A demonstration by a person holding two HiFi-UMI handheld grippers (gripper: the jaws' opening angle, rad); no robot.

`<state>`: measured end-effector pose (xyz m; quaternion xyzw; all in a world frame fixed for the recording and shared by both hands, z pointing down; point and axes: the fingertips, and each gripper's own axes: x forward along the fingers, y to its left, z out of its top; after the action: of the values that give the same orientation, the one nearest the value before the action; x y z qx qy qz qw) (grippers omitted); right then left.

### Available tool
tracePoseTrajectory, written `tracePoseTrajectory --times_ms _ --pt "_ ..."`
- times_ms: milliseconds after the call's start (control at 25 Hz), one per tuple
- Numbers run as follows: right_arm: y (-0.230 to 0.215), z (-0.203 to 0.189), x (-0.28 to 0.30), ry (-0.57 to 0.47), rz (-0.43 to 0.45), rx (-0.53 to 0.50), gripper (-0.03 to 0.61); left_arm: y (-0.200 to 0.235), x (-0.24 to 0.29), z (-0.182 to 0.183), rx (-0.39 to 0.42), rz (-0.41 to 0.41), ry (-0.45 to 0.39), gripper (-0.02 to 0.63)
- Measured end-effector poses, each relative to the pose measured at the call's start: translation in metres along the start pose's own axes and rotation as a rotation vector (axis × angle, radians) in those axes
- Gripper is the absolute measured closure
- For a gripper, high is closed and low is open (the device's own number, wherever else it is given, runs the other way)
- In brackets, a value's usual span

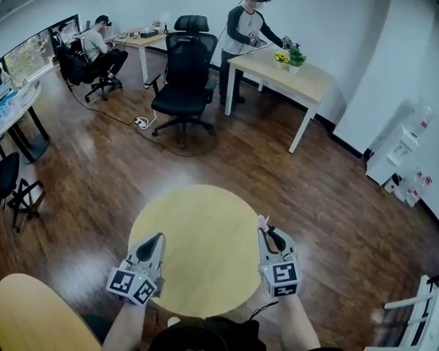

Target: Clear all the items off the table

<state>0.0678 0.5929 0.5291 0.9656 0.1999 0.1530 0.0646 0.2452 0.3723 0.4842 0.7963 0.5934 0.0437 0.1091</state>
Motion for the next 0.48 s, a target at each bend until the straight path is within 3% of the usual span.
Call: tracePoseTrajectory --times_ms 240,480 --pt "0.015 -0.042 0.019 0.113 0.068 0.07 0.523 0.01 0.001 -0.031 -0.052 0.038 0.085 0.621" --pt "0.031 -0.1 0.039 0.245 0.119 0.169 0.523 0.03 -0.002 -0.074 -0.133 0.133 0.167 0.621"
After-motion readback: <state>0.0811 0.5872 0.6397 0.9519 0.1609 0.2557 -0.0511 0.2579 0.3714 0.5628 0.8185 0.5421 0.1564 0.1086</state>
